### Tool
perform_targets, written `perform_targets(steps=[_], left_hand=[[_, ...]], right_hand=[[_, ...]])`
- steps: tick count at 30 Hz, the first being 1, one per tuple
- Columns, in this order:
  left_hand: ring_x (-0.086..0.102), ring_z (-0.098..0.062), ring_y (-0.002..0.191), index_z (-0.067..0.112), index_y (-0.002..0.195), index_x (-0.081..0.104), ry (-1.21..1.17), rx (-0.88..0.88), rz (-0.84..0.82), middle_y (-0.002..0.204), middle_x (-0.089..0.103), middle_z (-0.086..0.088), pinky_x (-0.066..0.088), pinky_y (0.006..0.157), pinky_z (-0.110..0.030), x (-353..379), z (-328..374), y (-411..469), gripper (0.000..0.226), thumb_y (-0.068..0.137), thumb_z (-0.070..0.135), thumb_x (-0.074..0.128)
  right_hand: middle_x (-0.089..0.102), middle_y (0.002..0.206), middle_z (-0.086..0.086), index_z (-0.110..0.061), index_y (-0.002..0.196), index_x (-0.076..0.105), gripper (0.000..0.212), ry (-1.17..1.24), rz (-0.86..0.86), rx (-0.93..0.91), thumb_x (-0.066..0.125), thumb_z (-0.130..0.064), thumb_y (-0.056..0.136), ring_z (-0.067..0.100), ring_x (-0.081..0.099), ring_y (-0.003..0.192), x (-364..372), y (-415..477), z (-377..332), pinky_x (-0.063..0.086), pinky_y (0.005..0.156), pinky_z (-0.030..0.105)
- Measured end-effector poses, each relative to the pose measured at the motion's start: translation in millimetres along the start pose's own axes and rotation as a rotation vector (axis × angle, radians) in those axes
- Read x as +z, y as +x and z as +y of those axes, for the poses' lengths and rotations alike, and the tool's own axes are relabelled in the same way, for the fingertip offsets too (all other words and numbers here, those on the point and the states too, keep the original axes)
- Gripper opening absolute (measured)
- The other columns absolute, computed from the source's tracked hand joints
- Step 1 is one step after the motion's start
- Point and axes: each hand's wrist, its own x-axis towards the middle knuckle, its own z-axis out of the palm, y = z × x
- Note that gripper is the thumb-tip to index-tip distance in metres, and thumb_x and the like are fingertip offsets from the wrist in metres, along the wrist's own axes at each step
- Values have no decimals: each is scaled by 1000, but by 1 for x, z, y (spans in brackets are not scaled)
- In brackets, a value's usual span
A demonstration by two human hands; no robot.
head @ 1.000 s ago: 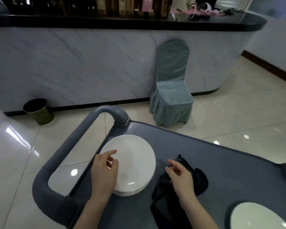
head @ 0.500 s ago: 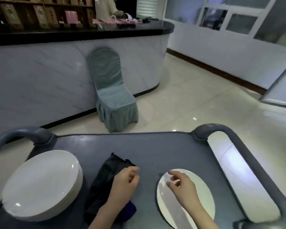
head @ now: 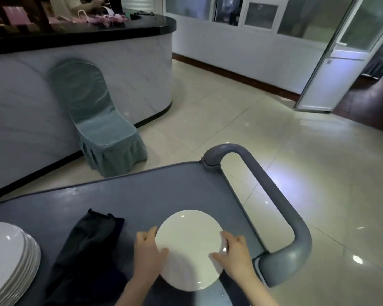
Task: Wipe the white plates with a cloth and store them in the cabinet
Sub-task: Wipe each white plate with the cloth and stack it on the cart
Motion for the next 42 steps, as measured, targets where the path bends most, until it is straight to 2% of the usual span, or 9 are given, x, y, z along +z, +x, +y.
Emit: perform_targets(steps=[6,12,19,22,26,28,31,36,42], left_hand=[[46,-18,99,20,127,54,-93,-92,-21,109,50,-3,40,75,-30,-1,2,-4,55,75,6,62],[55,-24,103,23,119,56,-109,-129,-61,107,60,-3,50,83,-35,-6,0,0,52,70,8,66],[60,-12,93,29,116,55,-285,-118,-73,106,63,2,45,67,-23,-25,-8,-2,56,68,6,72],[64,-10,94,32,109,60,-406,-106,-57,102,67,7,48,70,-21,-42,-7,1,48,72,4,74],[68,-11,92,30,106,69,-533,-82,-10,96,74,5,55,83,-30,-70,-12,-1,34,82,5,70],[69,-6,85,33,104,72,-564,-54,6,94,76,9,54,75,-22,-88,-20,-3,32,87,6,65],[69,-5,75,33,100,75,-489,-33,79,87,76,12,56,71,-24,-113,-43,-6,29,90,8,62],[62,-10,99,18,111,70,-185,-65,390,107,67,6,44,91,-23,-137,-102,-3,27,90,6,62],[55,-27,108,4,130,51,129,-207,311,125,51,-14,44,92,-32,-137,-147,26,41,90,1,53]], right_hand=[[49,113,4,-26,133,54,62,121,30,10,71,-10,75,5,47,82,3,2,5,41,77,21],[66,97,2,-22,122,63,53,227,36,52,78,-13,72,22,58,101,5,9,9,42,72,23],[72,85,-4,-15,110,69,40,455,106,15,75,0,73,8,64,74,8,7,1,49,62,18],[72,105,-7,-24,118,63,43,654,77,-66,69,-1,83,2,67,90,9,7,-17,49,71,16],[65,119,-14,-38,129,52,43,793,84,-65,59,-14,94,8,65,107,29,5,-45,54,92,36],[67,117,-11,-41,126,53,35,807,123,-26,56,-21,97,13,67,104,41,5,-59,55,91,40],[70,116,-7,-40,121,60,28,880,85,5,51,-22,100,19,68,104,54,6,-82,56,89,39],[69,115,-10,-34,121,64,28,879,33,-22,51,-18,101,15,68,102,66,9,-116,55,78,32],[69,115,-11,-33,120,66,29,844,-7,-14,52,-16,101,10,68,99,80,16,-137,52,69,26]])
